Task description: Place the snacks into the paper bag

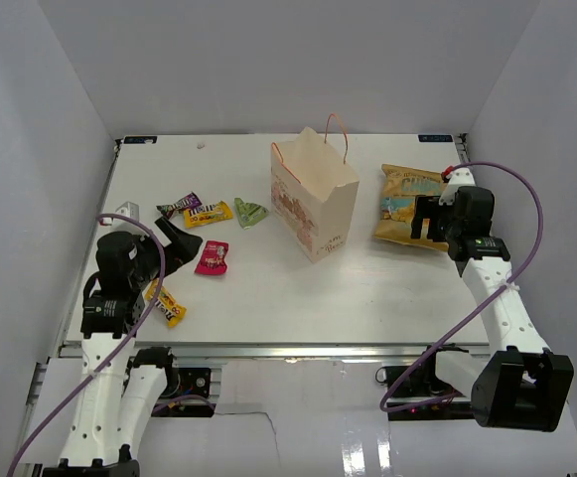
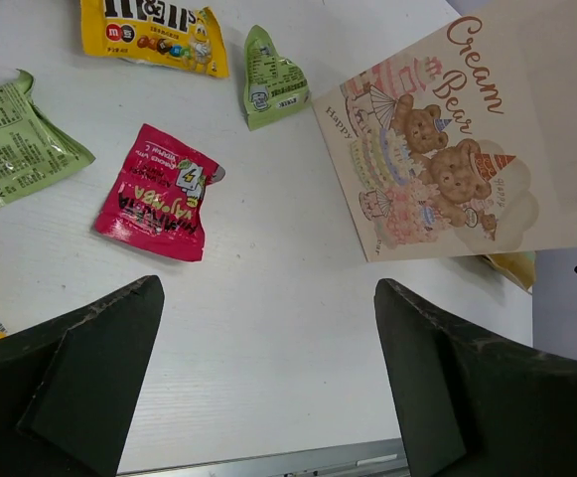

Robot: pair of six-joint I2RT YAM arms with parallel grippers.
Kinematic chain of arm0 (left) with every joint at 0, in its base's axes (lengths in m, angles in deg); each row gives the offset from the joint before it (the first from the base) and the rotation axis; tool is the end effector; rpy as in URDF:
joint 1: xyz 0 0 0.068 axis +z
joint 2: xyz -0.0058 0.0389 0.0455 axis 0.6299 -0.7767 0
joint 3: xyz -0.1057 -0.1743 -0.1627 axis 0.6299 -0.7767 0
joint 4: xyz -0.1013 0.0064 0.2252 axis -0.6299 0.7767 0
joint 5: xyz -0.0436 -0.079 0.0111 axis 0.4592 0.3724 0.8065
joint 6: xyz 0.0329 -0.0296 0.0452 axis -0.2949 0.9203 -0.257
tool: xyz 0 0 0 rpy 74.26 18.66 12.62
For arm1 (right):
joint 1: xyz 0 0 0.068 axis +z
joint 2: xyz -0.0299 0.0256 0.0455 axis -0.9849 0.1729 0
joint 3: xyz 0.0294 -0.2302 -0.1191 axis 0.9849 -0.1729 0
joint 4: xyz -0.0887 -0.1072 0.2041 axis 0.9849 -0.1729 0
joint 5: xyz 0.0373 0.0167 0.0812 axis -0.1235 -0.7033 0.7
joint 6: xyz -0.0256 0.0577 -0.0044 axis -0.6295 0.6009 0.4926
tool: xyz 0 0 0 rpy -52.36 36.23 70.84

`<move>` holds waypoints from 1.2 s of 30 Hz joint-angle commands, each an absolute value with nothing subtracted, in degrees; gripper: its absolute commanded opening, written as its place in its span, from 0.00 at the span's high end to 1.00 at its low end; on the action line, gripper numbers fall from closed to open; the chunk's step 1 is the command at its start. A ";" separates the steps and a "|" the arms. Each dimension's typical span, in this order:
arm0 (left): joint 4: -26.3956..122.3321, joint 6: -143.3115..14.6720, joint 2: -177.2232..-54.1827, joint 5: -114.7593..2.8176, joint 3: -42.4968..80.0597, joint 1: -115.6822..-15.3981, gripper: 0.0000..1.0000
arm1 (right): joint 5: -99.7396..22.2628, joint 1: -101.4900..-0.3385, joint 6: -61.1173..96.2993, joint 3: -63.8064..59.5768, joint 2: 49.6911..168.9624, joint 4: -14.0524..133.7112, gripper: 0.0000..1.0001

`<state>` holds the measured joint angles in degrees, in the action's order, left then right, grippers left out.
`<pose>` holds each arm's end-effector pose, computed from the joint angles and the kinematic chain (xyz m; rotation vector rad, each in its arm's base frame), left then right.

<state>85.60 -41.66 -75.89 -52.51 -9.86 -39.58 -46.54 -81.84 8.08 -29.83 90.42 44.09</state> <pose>0.1421 -0.0112 0.2947 -0.4813 2.0371 -0.5828 0.2452 -0.0077 0.2752 -0.0149 2.1050 -0.0500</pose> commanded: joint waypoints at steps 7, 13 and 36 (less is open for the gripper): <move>84.70 -41.89 -75.36 -50.00 -11.99 -39.30 0.02 | -21.77 -81.71 -7.91 -24.58 88.80 39.35 0.10; 85.93 -41.71 -77.38 -49.82 -12.61 -39.39 0.02 | -5.53 -81.27 -24.62 -22.46 91.00 25.01 0.10; 89.45 -40.13 -125.80 -77.93 6.54 -58.19 0.24 | -0.76 -81.27 -20.60 -27.65 95.39 29.22 0.10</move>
